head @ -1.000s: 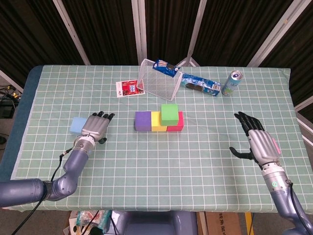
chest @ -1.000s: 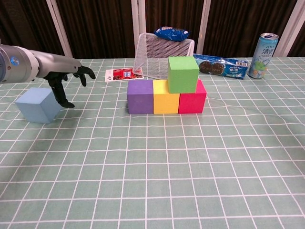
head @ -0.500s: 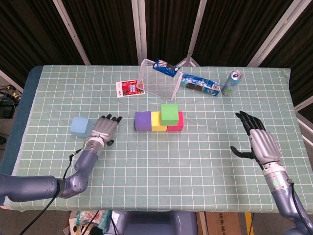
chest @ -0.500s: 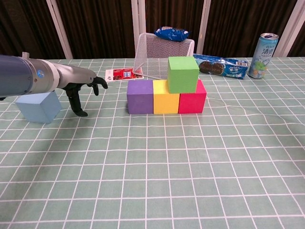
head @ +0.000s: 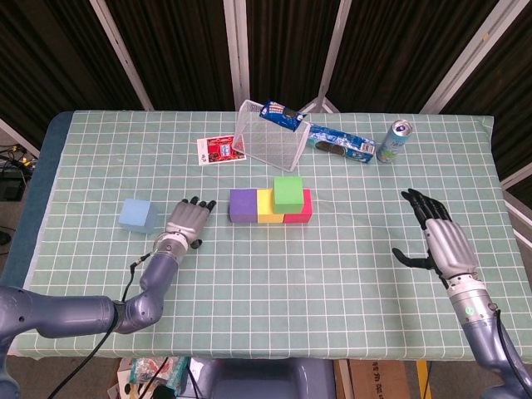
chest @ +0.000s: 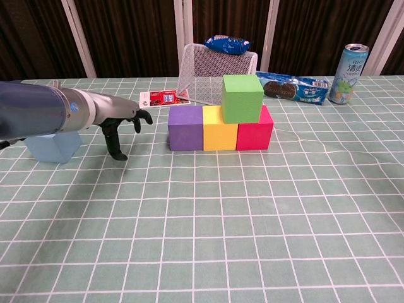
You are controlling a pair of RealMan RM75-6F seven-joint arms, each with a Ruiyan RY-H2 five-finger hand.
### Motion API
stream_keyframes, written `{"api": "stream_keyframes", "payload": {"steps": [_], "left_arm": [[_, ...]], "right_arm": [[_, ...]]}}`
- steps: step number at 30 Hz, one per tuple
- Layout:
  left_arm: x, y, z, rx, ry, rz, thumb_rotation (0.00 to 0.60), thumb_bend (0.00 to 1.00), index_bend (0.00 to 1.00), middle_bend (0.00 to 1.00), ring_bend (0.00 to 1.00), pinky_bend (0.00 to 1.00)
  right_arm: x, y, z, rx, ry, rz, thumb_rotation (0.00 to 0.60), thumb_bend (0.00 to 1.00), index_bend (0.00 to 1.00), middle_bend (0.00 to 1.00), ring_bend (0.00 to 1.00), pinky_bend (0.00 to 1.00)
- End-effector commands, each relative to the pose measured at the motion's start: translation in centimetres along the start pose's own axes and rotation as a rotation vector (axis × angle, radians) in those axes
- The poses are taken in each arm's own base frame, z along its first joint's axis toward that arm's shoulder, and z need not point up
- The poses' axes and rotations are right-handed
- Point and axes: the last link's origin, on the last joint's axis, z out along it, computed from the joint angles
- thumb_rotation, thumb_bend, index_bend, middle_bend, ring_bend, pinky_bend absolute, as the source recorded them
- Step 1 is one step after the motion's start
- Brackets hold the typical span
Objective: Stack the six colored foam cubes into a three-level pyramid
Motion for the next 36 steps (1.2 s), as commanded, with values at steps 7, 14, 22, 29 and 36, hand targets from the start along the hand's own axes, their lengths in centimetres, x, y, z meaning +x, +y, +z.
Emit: {"api": "stream_keyframes", "payload": {"steps": [7, 14, 22, 29, 36], "left_arm": [[-0.1, 1.0, 0.4, -0.011, -0.001, 0.004, 0.6, 0.37, 0.08, 0.15, 0.09, 0.18], [-0.2, 2.0, 0.6, -0.02, 0.0, 0.005, 0.6, 0.37, 0.07, 0.15, 0.09, 0.18], [-0.2, 2.7, 0.8, -0.021, 0.004, 0.007, 0.6, 0.37, 0.07, 0.15, 0.09, 0.18], [-0.2, 3.0, 0.9, -0.024, 0.005, 0.011, 0.6, 0.37, 0.07, 0.15, 0.09, 0.18], [-0.2, 3.3, 1.0, -0.03, 0.007, 0.011, 0.6, 0.37, 0.07, 0.15, 0.09, 0.18]], "right_arm": [[0.0, 0.1, 0.0, -0.001, -0.003, 0.006, 0.6, 0.29, 0.0, 0.0, 0.0, 0.0], [-0.1, 0.1, 0.0, -0.002, -0.008, 0.01, 0.6, 0.29, 0.0, 0.0, 0.0, 0.0], [0.0, 0.2, 0.0, -0.002, -0.006, 0.014, 0.6, 0.29, 0.0, 0.0, 0.0, 0.0], [0.0, 0.2, 0.0, 0.001, -0.008, 0.016, 0.6, 0.29, 0.0, 0.0, 0.0, 0.0], [-0.2, 0.2, 0.0, -0.001, -0.015, 0.015, 0.6, 0.29, 0.0, 0.0, 0.0, 0.0]]}}
